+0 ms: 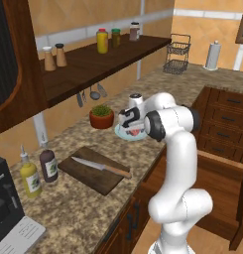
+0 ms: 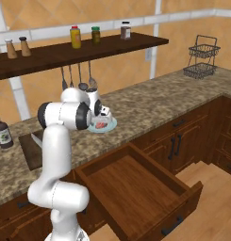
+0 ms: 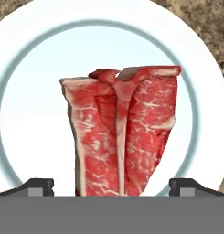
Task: Pick up the knife from the drawer and place it on the cutting board. Then place the meat from the plate to the cutting board.
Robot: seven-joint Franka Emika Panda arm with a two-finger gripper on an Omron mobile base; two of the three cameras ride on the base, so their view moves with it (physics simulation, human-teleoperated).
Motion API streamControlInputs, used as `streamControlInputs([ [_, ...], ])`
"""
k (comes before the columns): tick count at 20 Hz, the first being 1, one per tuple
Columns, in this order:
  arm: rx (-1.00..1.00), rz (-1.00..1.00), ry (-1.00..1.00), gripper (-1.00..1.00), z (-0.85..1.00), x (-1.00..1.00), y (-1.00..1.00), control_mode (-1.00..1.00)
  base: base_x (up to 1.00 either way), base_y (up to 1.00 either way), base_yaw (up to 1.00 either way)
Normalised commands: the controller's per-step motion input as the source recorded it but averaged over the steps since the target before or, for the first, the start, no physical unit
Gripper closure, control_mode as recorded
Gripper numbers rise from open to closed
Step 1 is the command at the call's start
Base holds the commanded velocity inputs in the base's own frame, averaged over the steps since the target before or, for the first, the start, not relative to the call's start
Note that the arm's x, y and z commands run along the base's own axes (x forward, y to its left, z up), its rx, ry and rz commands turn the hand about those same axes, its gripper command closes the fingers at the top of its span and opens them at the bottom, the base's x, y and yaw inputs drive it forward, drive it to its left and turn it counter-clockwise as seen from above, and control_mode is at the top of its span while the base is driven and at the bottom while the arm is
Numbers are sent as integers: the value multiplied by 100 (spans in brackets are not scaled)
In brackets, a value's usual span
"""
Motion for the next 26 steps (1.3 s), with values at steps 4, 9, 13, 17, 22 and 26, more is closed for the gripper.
streamControlInputs([
  [4, -3, 1, -8, -100, -16, 0, 0, -100, 0, 0, 0],
  [9, 0, 0, -8, 100, -9, 4, 0, -100, 0, 0, 0],
  [13, 0, 0, -2, 100, -1, -1, 0, -100, 0, 0, 0],
  [17, 1, 0, -3, 100, 54, -48, 2, -100, 0, 0, 0],
  [22, 0, 5, -7, 100, 96, -85, 22, -100, 0, 0, 0],
  [26, -2, 22, -8, 100, 16, -100, 40, -100, 0, 0, 0],
])
